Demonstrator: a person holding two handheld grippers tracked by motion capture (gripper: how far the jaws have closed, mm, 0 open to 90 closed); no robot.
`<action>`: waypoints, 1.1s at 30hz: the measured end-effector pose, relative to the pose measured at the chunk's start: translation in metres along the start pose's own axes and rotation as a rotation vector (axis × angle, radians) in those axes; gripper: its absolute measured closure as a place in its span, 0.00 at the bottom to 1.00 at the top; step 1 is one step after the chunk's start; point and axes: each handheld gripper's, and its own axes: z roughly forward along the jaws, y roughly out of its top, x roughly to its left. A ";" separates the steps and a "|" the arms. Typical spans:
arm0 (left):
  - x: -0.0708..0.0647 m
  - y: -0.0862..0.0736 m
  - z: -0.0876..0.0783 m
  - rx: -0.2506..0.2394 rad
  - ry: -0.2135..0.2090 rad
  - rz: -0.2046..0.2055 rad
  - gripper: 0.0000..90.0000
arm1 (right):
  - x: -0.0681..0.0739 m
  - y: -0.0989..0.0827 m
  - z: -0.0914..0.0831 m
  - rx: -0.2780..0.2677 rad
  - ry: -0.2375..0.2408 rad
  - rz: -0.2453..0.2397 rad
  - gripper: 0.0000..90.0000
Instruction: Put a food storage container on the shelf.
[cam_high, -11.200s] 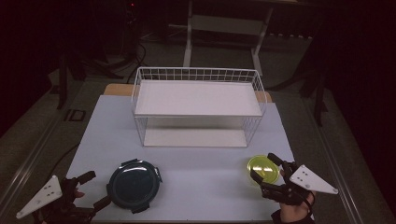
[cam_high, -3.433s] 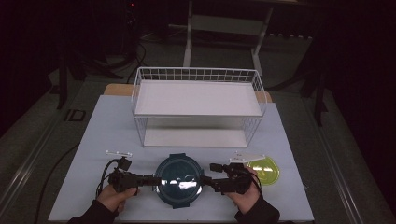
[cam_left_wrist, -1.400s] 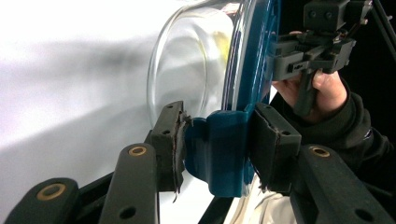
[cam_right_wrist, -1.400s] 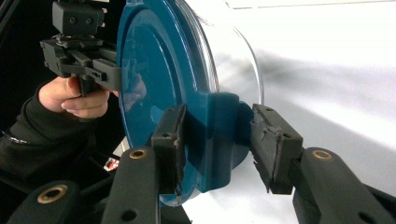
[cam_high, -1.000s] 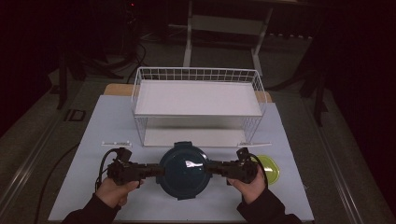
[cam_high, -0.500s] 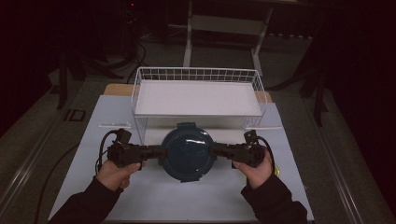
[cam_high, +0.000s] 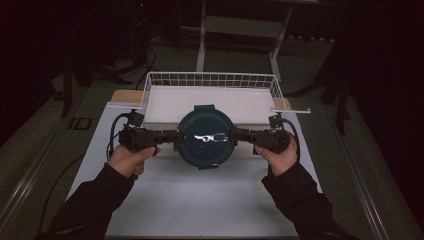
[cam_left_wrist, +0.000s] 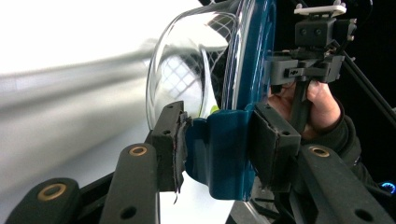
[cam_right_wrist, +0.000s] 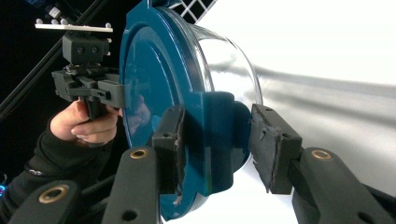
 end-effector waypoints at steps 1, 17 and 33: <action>0.001 0.004 0.001 -0.009 -0.001 -0.002 0.64 | 0.000 0.010 -0.001 -0.012 -0.004 -0.012 0.63; 0.019 0.041 0.013 -0.065 0.005 -0.009 0.63 | -0.019 0.047 0.004 -0.058 -0.022 0.039 0.63; 0.043 0.053 0.022 -0.111 -0.028 -0.136 0.59 | -0.025 0.066 0.013 -0.089 -0.091 0.017 0.61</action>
